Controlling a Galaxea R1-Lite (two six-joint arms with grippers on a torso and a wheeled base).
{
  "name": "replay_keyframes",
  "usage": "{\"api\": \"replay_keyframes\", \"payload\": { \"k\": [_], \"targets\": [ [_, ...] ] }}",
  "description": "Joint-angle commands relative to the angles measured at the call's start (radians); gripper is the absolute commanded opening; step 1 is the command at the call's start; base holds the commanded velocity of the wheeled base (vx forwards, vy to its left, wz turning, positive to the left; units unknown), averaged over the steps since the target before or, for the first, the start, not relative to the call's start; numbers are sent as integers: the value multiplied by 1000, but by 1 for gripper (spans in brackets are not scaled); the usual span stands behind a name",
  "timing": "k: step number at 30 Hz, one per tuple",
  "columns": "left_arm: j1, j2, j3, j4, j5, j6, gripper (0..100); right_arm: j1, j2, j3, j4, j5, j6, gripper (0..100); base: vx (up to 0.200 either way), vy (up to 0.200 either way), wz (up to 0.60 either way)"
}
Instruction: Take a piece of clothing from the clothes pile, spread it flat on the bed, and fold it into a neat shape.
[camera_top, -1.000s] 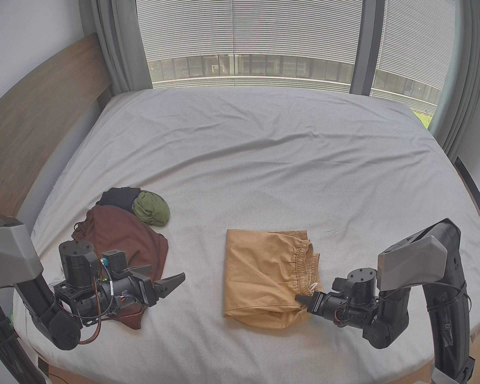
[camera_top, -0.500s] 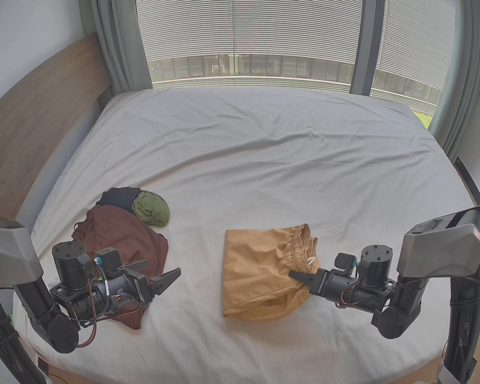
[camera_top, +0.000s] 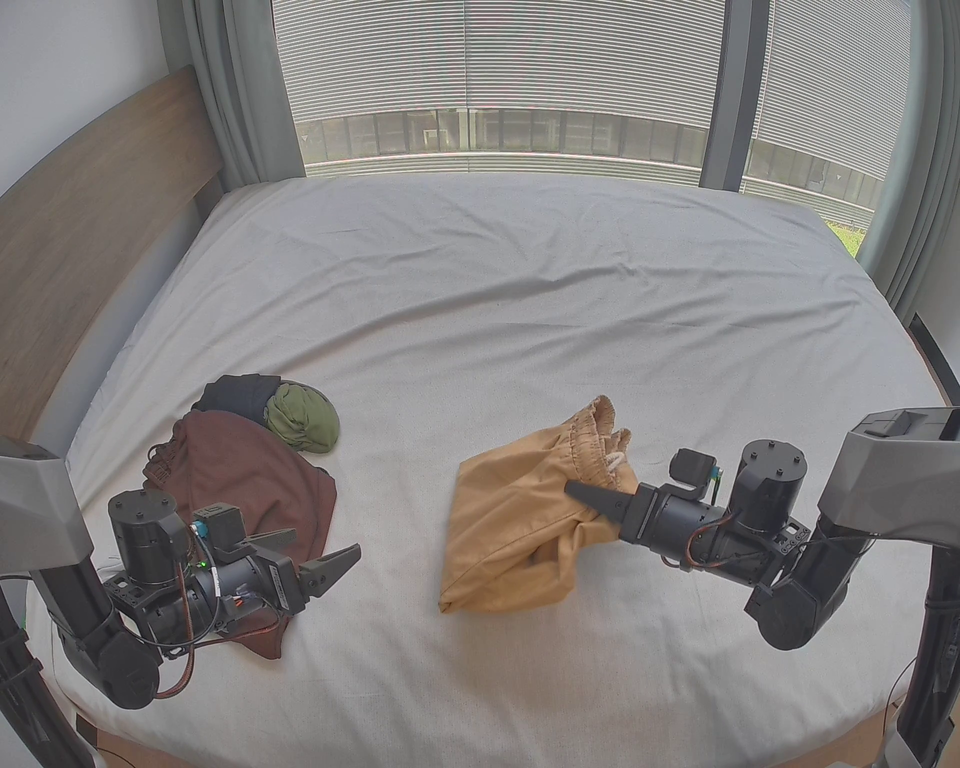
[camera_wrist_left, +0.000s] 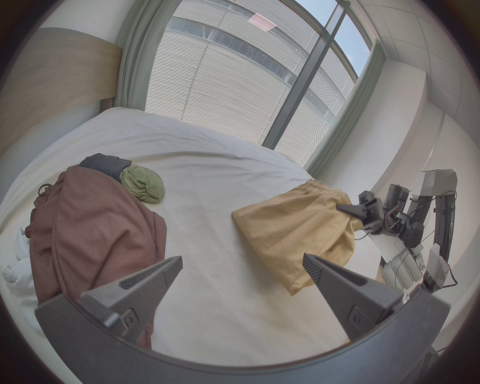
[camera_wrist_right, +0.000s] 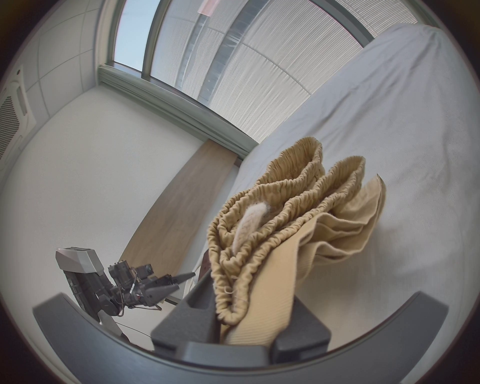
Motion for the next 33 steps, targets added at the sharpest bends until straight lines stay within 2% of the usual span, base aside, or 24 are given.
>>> {"api": "replay_keyframes", "payload": {
  "k": [1,5,23,33],
  "targets": [
    [0,8,-1,-2,0,-1,100,0,-26,-73,4,15,0,0,0,0,0],
    [0,9,-1,-2,0,-1,100,-7,-30,-132,19,41,3,0,0,0,0],
    [-2,11,-1,-2,-1,-1,100,-39,17,-514,329,41,3,0,0,0,0],
    [0,17,-1,-3,-1,-1,100,-69,108,-630,391,41,3,0,0,0,0]
  ]
}}
